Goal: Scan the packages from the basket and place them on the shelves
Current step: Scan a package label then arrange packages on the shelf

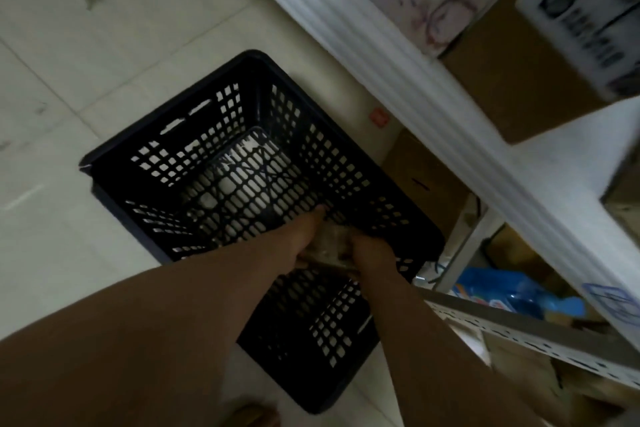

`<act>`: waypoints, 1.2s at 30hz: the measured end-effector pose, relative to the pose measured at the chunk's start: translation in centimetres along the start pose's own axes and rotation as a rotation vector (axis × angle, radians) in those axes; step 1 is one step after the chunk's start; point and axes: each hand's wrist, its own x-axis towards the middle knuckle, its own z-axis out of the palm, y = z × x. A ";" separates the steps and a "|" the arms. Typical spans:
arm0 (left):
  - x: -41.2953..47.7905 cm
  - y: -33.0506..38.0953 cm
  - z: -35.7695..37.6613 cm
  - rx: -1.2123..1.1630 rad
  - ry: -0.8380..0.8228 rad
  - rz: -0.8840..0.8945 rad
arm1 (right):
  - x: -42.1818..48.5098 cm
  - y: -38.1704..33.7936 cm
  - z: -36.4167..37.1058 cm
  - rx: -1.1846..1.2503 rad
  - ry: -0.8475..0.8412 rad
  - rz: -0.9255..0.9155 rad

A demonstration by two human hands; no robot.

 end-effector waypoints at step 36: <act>-74.8 8.1 -8.0 0.964 -0.525 0.436 | -71.3 -5.5 -17.9 0.049 -0.225 -0.671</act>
